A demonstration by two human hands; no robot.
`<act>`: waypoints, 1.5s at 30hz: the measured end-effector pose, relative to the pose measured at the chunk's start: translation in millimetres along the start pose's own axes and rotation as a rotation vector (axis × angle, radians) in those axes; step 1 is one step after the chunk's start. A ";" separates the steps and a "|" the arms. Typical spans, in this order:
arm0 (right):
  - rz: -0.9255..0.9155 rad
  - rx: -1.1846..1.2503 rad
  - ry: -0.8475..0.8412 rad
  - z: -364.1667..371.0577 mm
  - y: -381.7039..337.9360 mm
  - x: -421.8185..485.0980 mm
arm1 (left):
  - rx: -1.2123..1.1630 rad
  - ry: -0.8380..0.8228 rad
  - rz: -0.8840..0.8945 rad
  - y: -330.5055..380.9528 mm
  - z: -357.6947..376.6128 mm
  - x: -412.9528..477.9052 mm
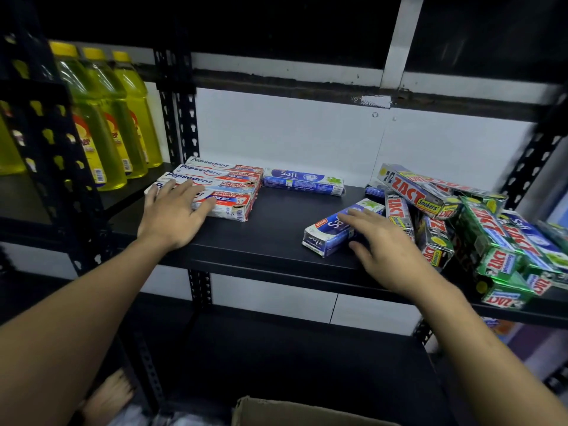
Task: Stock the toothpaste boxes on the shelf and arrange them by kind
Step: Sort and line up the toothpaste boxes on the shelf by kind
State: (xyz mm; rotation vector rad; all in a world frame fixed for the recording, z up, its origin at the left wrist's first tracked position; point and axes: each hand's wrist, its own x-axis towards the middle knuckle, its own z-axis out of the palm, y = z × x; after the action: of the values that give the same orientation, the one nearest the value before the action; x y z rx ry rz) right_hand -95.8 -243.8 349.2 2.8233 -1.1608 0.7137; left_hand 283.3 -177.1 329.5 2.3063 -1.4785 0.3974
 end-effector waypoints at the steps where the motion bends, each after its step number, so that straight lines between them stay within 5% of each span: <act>1: -0.005 -0.033 -0.029 1.5 1.9 4.7 | -0.003 0.001 0.001 0.4 0.0 -0.1; 12: -0.067 -0.032 0.055 17.3 -10.2 50.3 | -0.014 -0.004 -0.013 2.7 -2.5 -1.3; 18: 0.111 -0.114 -0.140 27.2 1.0 63.3 | -0.012 -0.008 -0.016 2.7 -1.9 -1.0; 21: 0.083 -0.136 -0.089 30.8 1.3 66.9 | -0.015 -0.009 -0.019 3.7 -2.7 -1.6; 27: 0.019 -0.011 -0.181 29.8 -1.5 64.5 | -0.029 -0.001 -0.010 2.4 -1.2 -0.3; 31: 0.000 0.079 -0.081 37.7 -2.2 54.1 | -0.042 0.025 0.005 1.3 0.0 -1.2; 40: -0.070 0.187 -0.028 31.6 -9.1 46.5 | -0.193 0.536 0.274 29.1 -10.7 -36.0; 45: -0.042 0.196 -0.026 30.0 -10.6 46.1 | -0.446 0.221 0.355 80.8 -9.5 -69.0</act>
State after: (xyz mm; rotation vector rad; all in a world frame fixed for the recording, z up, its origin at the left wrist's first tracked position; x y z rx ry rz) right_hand -47.7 -272.0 343.0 3.0146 -1.0883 0.8344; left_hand 181.1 -147.9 321.2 1.6089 -1.6632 0.3582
